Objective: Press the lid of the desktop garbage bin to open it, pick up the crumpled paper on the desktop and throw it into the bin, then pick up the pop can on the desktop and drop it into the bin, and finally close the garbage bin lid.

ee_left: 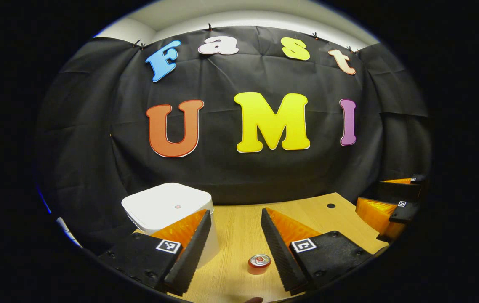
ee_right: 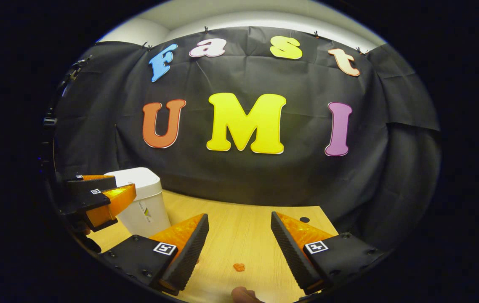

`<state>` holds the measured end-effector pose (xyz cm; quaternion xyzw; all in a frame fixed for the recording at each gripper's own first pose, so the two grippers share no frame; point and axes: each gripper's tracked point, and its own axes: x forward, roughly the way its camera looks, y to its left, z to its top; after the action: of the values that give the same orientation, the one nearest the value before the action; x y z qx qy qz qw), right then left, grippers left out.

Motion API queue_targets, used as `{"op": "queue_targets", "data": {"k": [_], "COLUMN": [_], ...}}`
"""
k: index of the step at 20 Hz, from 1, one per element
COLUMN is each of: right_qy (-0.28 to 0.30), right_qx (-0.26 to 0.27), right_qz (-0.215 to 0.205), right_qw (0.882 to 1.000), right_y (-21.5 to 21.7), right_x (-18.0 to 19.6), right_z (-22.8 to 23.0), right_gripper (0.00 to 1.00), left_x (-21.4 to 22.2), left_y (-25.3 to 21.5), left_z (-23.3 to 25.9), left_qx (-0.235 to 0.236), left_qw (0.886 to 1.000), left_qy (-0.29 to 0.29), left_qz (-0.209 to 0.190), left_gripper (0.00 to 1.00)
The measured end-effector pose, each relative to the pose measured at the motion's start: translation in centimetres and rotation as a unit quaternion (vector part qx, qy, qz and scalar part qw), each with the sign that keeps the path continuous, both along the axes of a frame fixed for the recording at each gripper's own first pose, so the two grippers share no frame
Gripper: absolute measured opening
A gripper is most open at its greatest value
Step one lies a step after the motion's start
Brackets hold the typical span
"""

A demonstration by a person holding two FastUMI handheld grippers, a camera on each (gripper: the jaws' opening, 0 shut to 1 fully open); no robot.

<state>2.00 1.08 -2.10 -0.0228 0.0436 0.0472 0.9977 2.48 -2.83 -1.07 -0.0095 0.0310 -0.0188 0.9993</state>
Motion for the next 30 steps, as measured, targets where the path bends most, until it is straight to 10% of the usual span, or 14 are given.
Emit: {"op": "queue_targets", "data": {"k": [4,11,30], "right_qy": [0.0,0.007,0.035], "right_qx": [-0.004,-0.018,-0.022], "right_qz": [0.005,-0.002,-0.029], "right_qw": [1.0,1.0,0.999], "right_y": [0.1,-0.6,-0.9], "right_x": [0.8,2.4,4.4], "right_z": [0.1,-0.4,-2.2], "right_gripper": [0.94,0.94,0.94], "left_x": [0.9,4.3,11.9], "left_y": [1.2,5.9,13.1], "left_z": [-0.3,-1.6,-5.3], "left_qx": [0.001,0.003,-0.032], "left_qw": [1.0,0.995,0.977], "left_qy": [0.003,0.03,0.116], "left_qz": [0.025,0.095,0.173], "left_gripper": [0.67,0.1,0.03]}}
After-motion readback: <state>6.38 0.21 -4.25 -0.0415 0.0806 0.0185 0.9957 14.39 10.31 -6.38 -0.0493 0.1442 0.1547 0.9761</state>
